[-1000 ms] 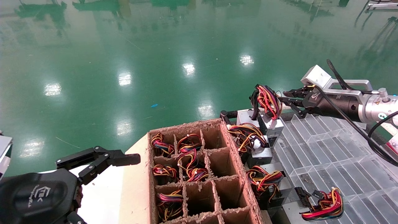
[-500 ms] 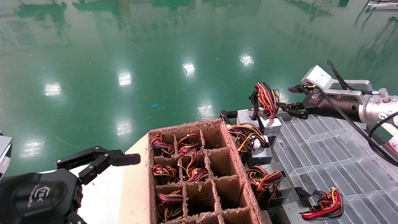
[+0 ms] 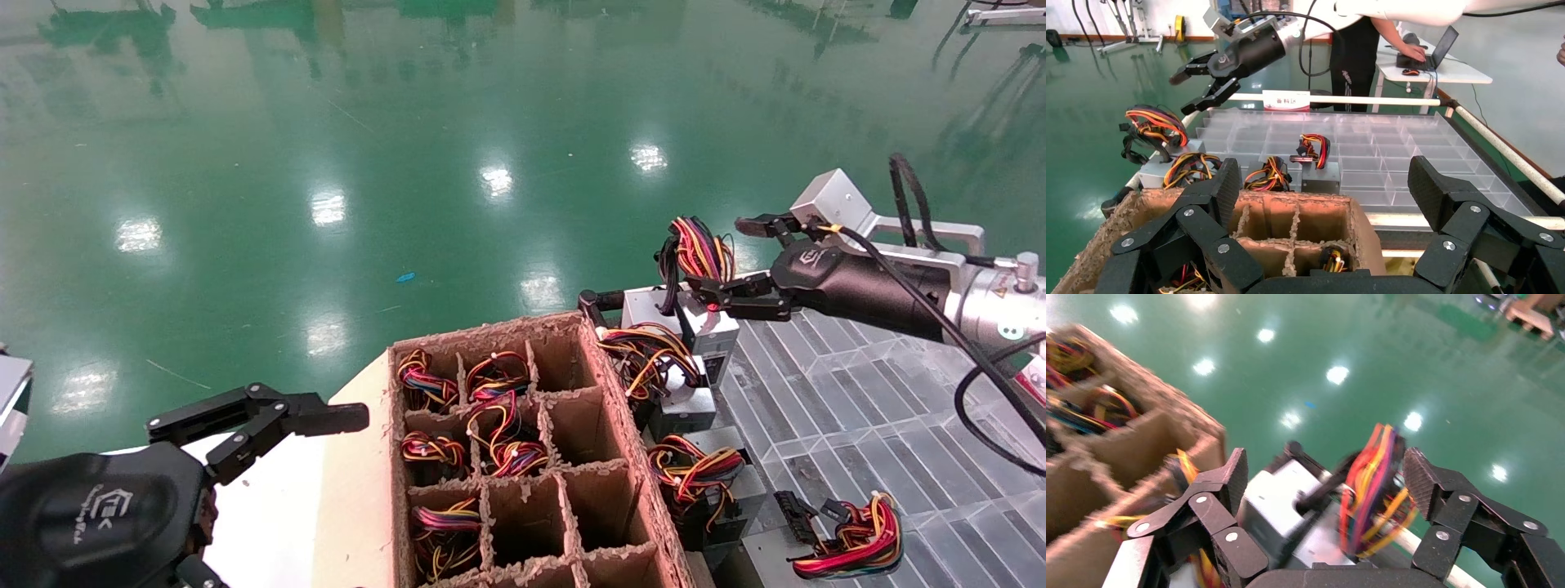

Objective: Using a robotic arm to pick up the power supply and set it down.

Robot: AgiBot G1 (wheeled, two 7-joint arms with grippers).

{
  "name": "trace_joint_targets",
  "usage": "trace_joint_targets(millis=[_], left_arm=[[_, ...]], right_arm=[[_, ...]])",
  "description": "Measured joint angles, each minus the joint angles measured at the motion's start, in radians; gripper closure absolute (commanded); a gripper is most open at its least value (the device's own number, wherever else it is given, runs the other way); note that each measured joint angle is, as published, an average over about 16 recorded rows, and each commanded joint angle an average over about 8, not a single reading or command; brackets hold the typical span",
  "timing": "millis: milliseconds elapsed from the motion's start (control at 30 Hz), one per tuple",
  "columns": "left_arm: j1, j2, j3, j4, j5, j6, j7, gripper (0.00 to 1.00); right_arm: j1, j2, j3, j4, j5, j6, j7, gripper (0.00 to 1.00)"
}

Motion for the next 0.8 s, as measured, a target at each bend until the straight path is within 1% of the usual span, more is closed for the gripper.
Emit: trace_joint_targets(millis=[567, 800], left_arm=[[0.000, 0.000, 0.000, 0.000, 0.000, 0.000, 0.000, 0.00], [0.000, 0.000, 0.000, 0.000, 0.000, 0.000, 0.000, 0.00]], right_arm=[[-0.227, 0.114, 0.093, 0.364, 0.184, -0.139, 0.165, 0.00], [-0.273, 0.137, 0.112, 0.439, 0.221, -0.167, 0.199, 0.00]])
